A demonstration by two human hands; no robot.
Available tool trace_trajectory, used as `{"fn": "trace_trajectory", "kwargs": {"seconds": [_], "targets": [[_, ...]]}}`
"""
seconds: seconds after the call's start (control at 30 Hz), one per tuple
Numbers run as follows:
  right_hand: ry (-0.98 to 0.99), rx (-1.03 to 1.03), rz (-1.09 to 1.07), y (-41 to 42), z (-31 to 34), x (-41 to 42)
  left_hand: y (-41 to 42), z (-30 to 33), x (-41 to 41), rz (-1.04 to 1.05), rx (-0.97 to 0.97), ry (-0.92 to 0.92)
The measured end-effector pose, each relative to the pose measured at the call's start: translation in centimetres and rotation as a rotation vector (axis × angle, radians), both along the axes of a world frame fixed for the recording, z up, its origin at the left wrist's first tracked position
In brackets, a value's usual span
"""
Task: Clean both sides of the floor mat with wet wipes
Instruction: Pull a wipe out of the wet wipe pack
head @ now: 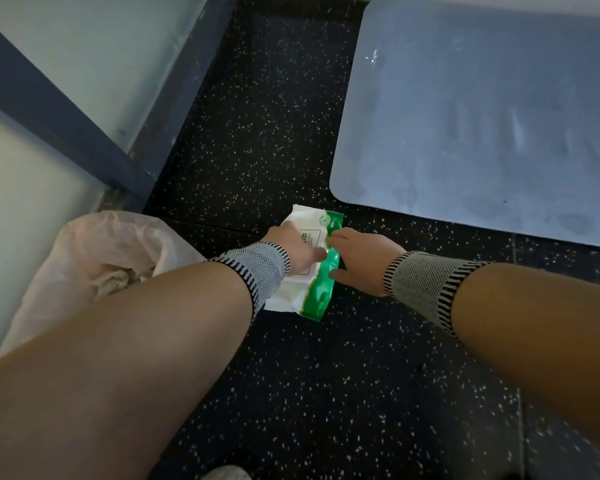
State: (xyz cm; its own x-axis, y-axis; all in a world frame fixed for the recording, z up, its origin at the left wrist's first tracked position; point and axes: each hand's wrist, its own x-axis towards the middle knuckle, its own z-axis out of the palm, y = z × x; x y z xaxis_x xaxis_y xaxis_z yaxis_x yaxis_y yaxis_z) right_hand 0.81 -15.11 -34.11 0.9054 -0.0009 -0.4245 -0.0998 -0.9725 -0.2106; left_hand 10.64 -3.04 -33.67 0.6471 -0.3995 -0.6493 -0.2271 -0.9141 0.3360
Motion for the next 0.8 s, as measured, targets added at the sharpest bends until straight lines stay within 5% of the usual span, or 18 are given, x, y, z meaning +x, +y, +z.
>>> {"fn": "trace_trajectory", "kwargs": {"seconds": [0.3, 0.47, 0.8], "targets": [[0.018, 0.024, -0.093, -1.1, 0.2, -0.5, 1.5, 1.0, 2.3, 0.493, -0.282, 0.286], [-0.329, 0.069, -0.196, -0.2, 1.4, 0.9, 2.5, 1.1, 2.9, 0.631, -0.353, 0.374], [0.011, 0.118, -0.397, 3.1, -0.7, 3.5, 3.0, 0.8, 2.8, 0.604, -0.376, 0.37]]}}
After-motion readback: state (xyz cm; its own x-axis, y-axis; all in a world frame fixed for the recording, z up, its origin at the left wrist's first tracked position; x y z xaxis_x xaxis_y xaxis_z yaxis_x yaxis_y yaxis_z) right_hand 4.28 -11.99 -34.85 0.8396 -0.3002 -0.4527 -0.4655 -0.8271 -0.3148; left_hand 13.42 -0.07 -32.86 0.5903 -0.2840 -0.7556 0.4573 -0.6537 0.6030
